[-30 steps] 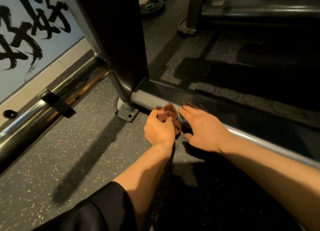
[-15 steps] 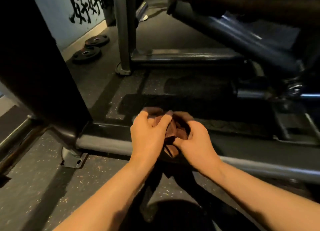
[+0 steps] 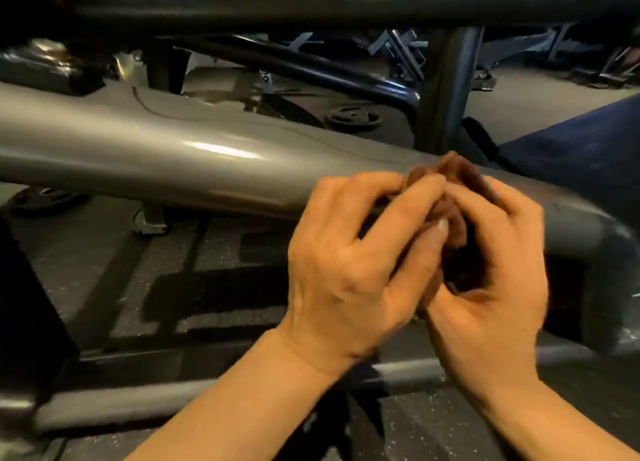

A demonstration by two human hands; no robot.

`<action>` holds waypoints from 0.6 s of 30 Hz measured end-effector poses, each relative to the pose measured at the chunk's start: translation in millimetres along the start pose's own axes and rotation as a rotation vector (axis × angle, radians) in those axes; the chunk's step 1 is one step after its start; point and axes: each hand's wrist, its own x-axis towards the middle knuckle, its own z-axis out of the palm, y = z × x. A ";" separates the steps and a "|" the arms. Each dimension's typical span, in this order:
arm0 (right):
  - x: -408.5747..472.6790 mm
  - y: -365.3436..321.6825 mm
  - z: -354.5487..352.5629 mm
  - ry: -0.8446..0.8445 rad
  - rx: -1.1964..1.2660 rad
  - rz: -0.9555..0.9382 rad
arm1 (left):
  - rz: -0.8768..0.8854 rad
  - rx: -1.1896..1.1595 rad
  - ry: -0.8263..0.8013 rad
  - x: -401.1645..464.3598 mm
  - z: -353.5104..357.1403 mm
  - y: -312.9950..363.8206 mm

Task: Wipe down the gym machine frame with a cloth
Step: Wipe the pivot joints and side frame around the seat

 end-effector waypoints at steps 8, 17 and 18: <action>48.3 26.0 -2.9 -0.286 -0.281 -0.081 | -0.068 0.273 -0.203 39.1 -8.2 -29.2; 58.5 40.1 -43.3 -0.216 -0.825 0.489 | -0.077 0.408 -0.349 37.9 -9.3 -21.9; 60.1 25.2 -31.1 -0.224 -0.773 0.418 | -0.085 0.411 -0.369 39.4 -10.3 -20.7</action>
